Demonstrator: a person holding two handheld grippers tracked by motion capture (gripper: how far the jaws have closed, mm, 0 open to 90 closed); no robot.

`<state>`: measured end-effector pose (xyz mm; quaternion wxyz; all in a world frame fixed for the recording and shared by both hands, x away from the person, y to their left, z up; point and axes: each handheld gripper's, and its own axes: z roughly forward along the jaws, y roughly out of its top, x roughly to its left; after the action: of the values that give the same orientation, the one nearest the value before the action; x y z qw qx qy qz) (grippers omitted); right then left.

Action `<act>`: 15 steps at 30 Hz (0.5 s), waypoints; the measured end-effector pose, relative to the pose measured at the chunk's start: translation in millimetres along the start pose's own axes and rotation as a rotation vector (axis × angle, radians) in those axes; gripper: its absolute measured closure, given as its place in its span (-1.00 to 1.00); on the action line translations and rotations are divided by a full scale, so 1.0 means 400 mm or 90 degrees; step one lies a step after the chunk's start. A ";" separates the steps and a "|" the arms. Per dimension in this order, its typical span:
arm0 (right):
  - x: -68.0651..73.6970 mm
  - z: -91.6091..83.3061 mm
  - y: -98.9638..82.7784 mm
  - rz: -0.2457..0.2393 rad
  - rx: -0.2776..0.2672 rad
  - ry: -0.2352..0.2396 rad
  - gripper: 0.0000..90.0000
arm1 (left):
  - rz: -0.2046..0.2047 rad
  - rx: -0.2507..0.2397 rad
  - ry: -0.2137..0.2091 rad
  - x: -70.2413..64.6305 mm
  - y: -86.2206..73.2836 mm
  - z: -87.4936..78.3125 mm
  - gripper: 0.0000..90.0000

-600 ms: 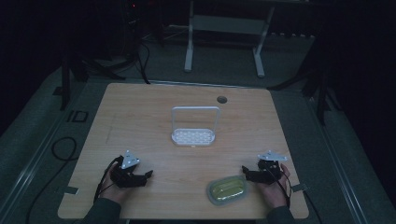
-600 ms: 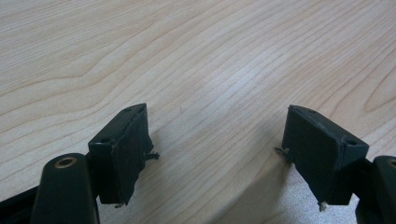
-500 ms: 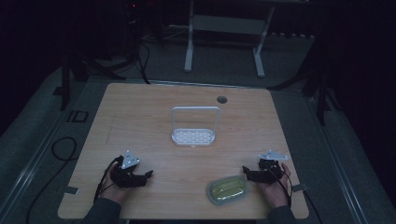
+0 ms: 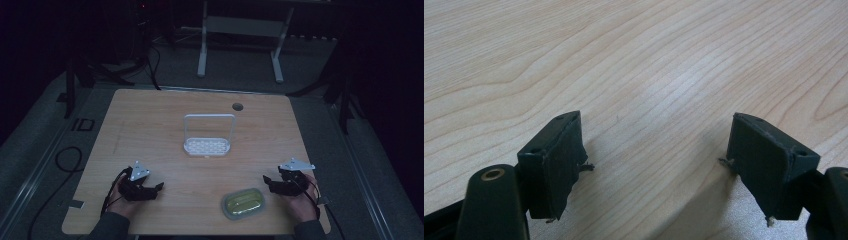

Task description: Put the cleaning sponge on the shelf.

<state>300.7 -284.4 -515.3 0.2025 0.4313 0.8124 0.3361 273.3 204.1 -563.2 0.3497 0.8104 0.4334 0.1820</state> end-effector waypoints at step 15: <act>0.020 -0.058 0.049 -0.077 0.006 0.038 -0.22 | 0.000 0.000 0.001 0.000 0.000 0.000 -0.49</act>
<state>293.0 -278.6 -485.3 0.1963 0.3721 0.8443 0.3320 273.4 203.9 -563.3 0.3496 0.8101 0.4337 0.1825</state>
